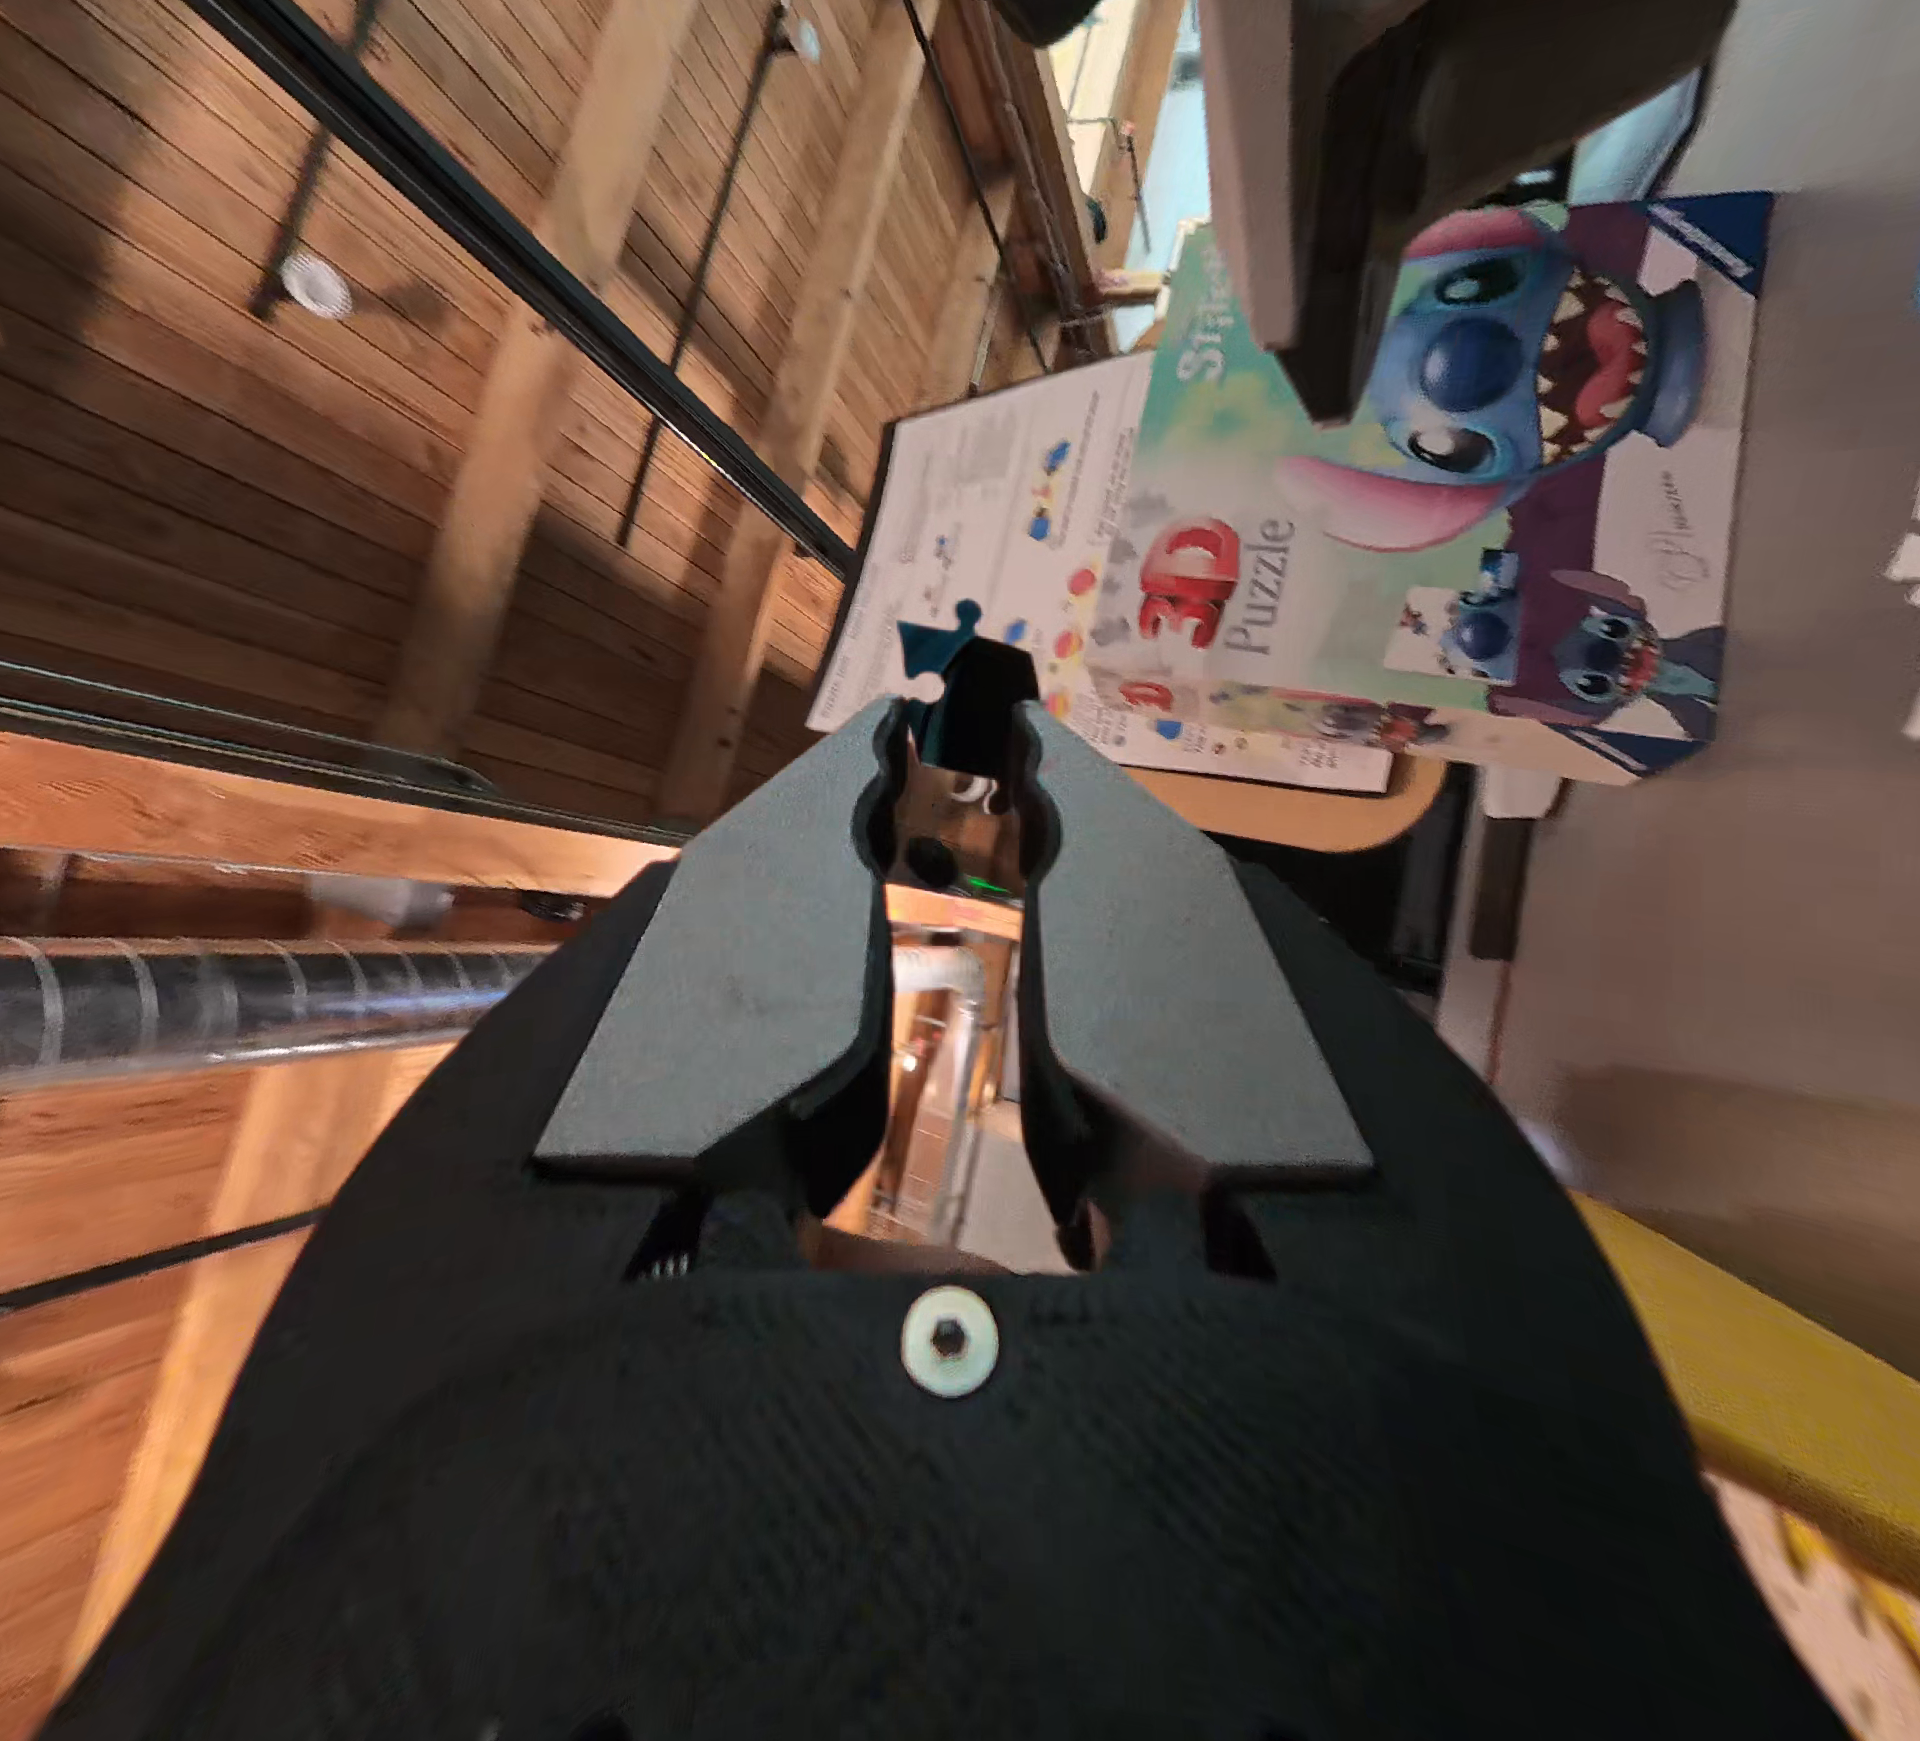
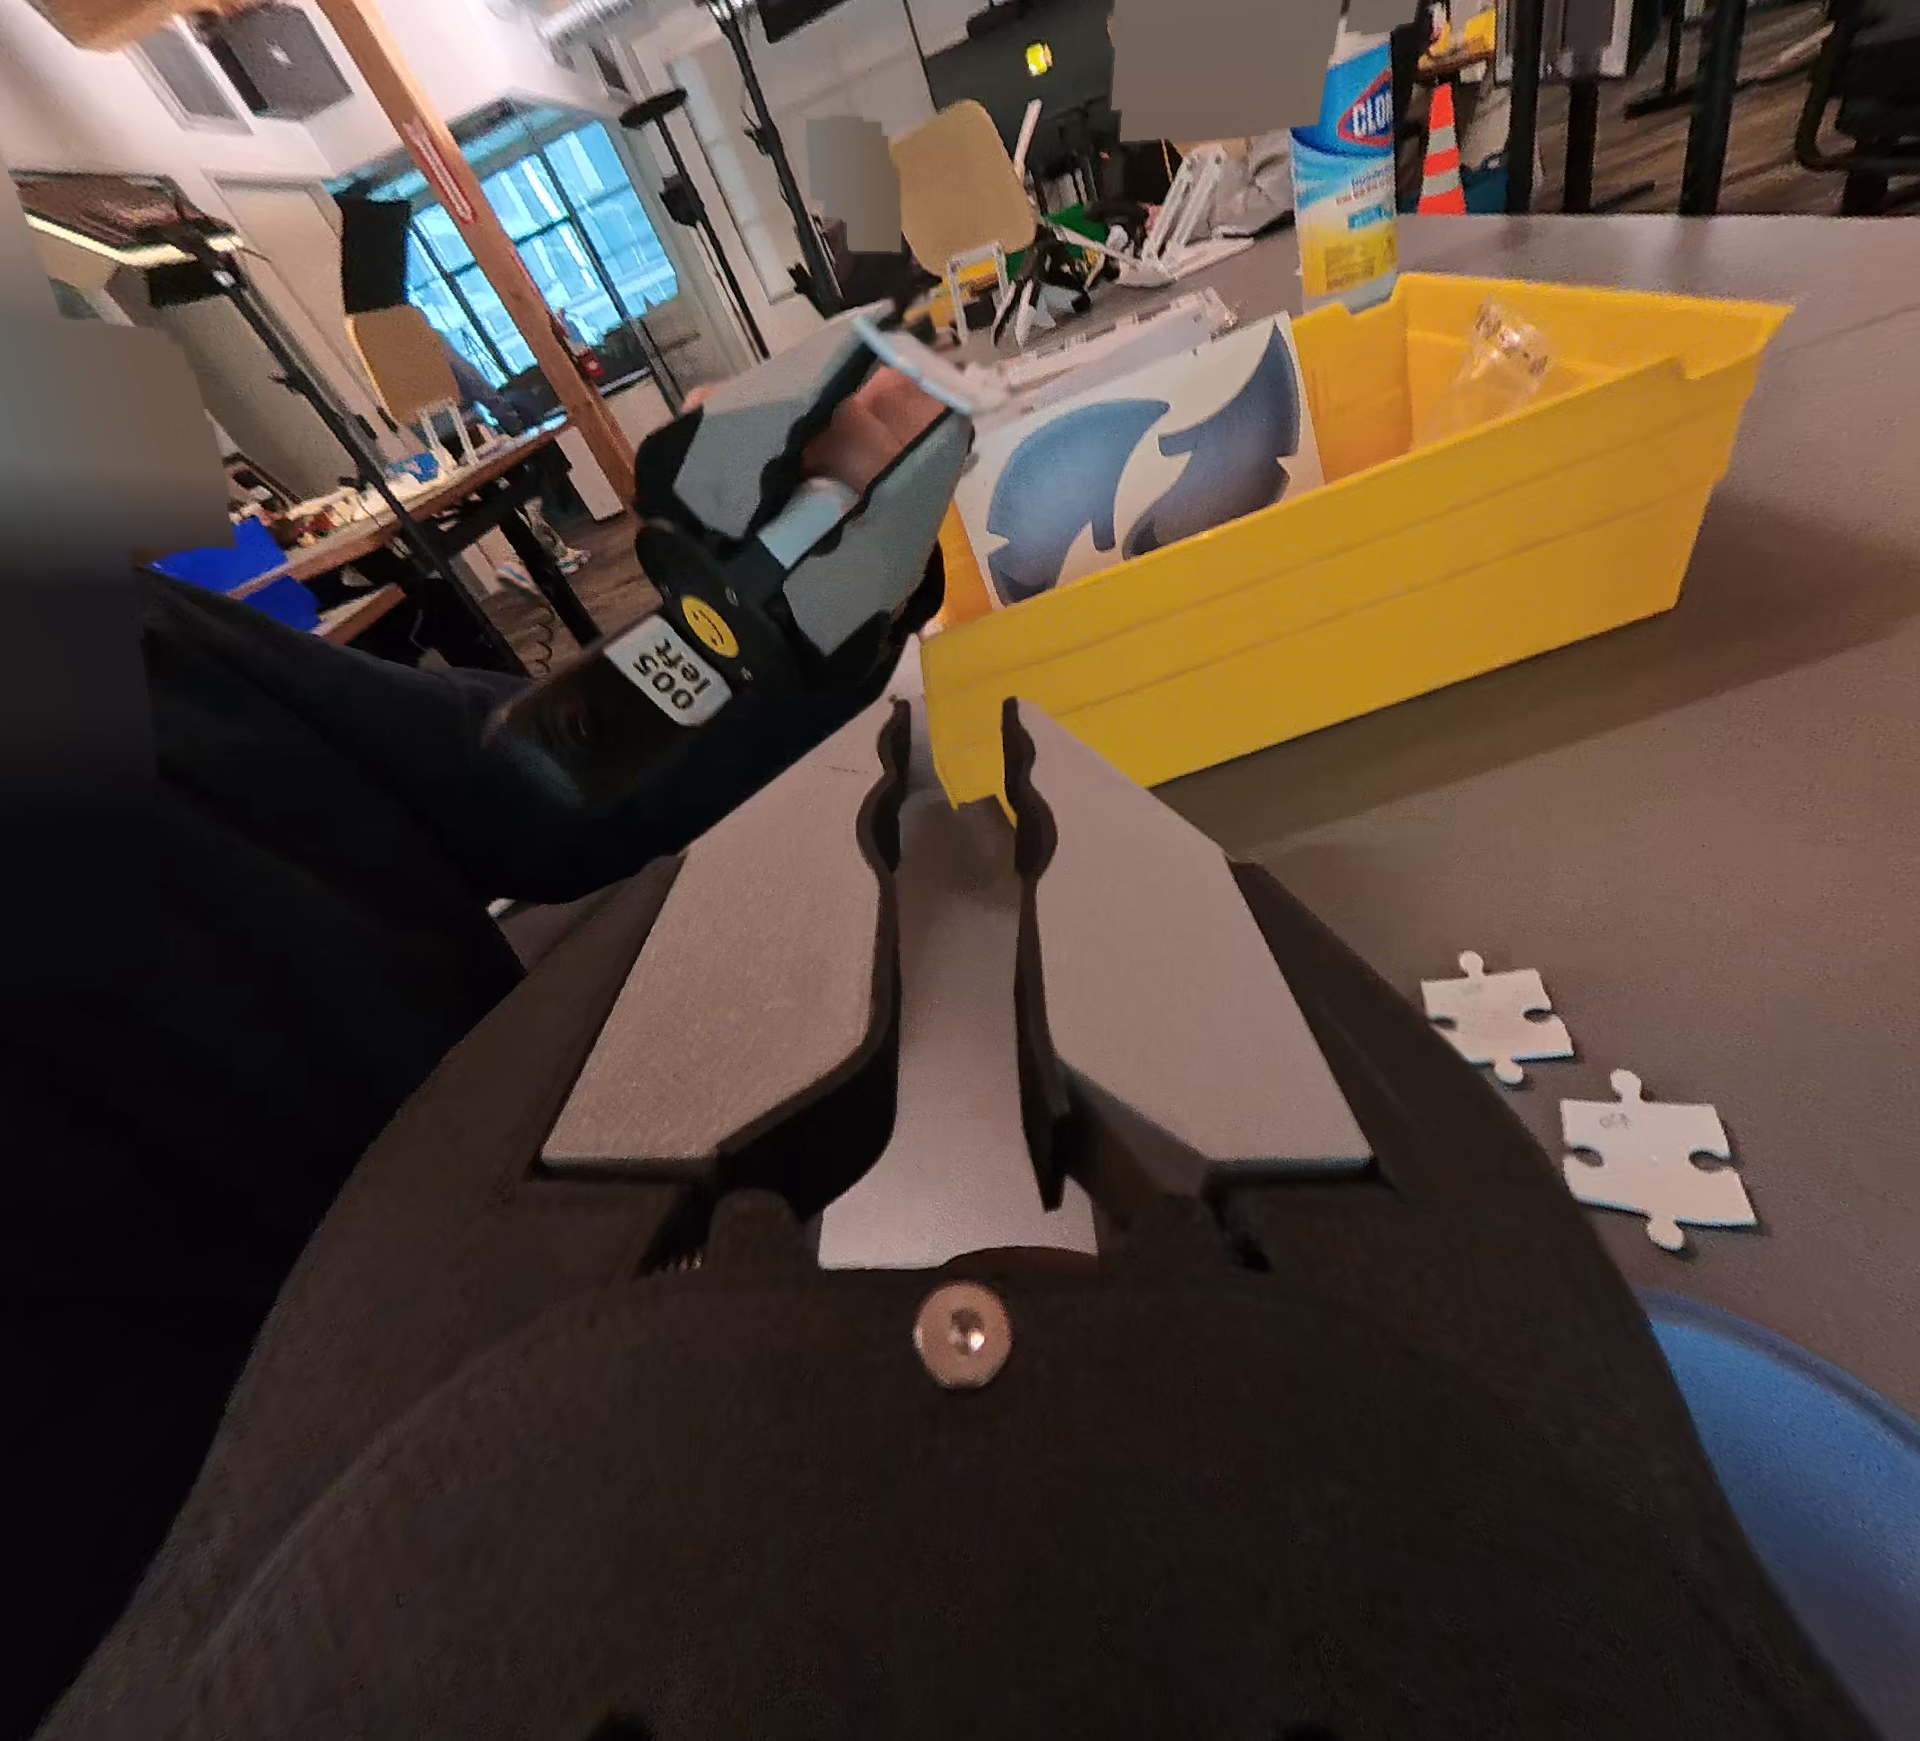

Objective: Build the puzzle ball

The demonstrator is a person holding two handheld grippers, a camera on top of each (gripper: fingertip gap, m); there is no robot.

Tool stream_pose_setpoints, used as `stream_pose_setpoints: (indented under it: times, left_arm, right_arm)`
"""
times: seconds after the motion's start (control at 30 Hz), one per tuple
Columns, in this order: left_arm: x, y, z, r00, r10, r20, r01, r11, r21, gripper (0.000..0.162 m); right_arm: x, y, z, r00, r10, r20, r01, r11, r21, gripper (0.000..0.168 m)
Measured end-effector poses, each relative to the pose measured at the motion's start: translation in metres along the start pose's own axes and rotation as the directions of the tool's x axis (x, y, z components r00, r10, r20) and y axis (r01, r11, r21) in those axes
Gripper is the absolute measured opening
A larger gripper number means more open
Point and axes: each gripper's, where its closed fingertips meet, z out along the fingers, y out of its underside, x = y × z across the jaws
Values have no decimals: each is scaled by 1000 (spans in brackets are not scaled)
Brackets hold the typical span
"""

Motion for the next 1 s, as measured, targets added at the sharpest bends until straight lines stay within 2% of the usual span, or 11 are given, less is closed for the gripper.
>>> stream_pose_setpoints:
  times: [0.1, 0.2, 0.3, 0.5, 0.57, 0.6, 0.8, 0.9, 0.93, 1.0]
  left_arm:
    - [-4, -19, -2, 1000, 1, 28, -2, 999, 52, 16]
    - [11, -28, 1, 987, -142, -78, 148, 986, 74, 16]
    - [22, -33, 2, 970, -193, -145, 206, 976, 77, 16]
    - [32, -51, 0, 894, -353, -277, 387, 919, 76, 17]
    - [29, -51, 0, 866, -402, -296, 438, 896, 64, 17]
    - [30, -51, 0, 852, -419, -312, 457, 888, 56, 17]
    - [33, -49, -3, 806, -467, -363, 508, 861, 20, 17]
    - [28, -48, -5, 728, -557, -399, 600, 800, -23, 15]
    - [24, -47, -5, 676, -609, -415, 653, 756, -45, 18]
    - [19, -46, -6, 509, -725, -465, 768, 626, -135, 20]
  right_arm:
    - [-11, -12, -5, 999, -40, 25, 39, 998, 48, 15]
    - [-20, -22, -7, 994, -112, 14, 111, 990, 87, 16]
    - [-22, -26, -7, 983, -181, -28, 183, 979, 92, 16]
    - [-14, -18, 1, 964, -243, -106, 247, 969, 29, 15]
    - [-10, -13, 3, 956, -262, -130, 264, 965, -1, 8]
    - [-11, -13, 3, 952, -276, -130, 278, 961, -4, 0]
    - [-13, -9, 7, 924, -352, -150, 350, 936, -43, 0]
    - [-11, -13, 4, 869, -444, -219, 442, 895, -59, 0]
    - [-11, -16, 1, 833, -494, -249, 493, 867, -70, 0]
    - [-15, -20, -4, 713, -628, -311, 627, 770, -117, 0]
